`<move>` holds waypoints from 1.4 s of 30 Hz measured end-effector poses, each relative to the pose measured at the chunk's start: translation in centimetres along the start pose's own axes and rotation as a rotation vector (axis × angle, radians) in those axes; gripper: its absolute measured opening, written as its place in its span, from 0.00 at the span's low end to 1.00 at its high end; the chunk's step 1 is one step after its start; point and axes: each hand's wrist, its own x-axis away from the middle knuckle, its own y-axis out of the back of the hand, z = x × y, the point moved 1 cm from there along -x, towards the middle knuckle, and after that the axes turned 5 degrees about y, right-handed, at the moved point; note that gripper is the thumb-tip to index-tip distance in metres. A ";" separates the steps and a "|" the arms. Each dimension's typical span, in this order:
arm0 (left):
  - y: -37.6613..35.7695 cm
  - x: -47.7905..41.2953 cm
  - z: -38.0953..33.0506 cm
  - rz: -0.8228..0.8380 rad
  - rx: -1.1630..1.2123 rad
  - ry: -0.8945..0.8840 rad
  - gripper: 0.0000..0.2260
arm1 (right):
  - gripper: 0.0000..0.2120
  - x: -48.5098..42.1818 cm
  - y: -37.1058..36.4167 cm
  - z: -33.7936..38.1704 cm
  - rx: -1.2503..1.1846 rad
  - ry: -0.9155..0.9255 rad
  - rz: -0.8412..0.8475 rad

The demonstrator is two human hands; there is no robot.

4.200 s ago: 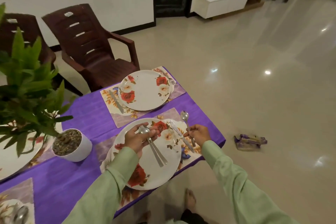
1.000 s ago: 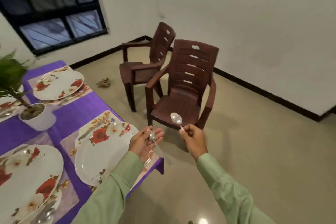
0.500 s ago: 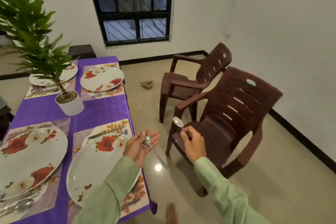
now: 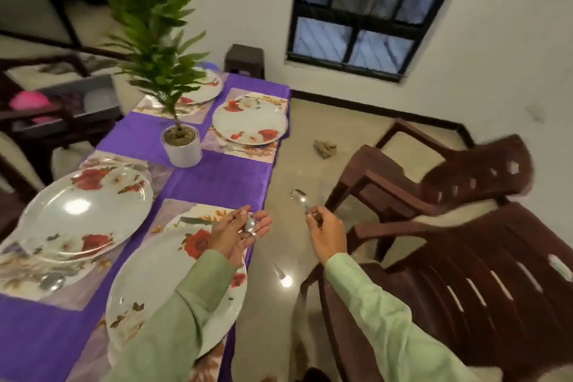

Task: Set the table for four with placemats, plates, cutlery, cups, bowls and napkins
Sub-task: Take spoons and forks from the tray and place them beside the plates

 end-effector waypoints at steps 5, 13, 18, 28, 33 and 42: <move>2.5 -2.2 -2.9 -0.211 0.095 -0.131 0.08 | 0.02 -6.7 -5.2 1.3 -0.029 0.131 0.157; 3.0 -3.9 -5.6 -0.513 0.193 -0.292 0.10 | 0.06 -13.3 -14.5 1.0 -0.060 0.310 0.541; 3.8 -3.8 -6.0 -0.658 0.231 -0.343 0.16 | 0.12 -14.5 -19.0 1.6 0.036 0.422 0.769; 5.9 -3.2 -5.4 -0.753 0.319 -0.380 0.09 | 0.13 -14.4 -24.0 1.4 0.289 0.577 0.956; 6.6 -3.1 -4.7 -0.768 0.366 -0.367 0.10 | 0.18 -13.9 -24.9 1.1 0.436 0.679 0.961; 5.7 -3.2 -4.5 -0.834 0.414 -0.396 0.10 | 0.17 -14.0 -26.1 3.4 0.616 0.846 1.011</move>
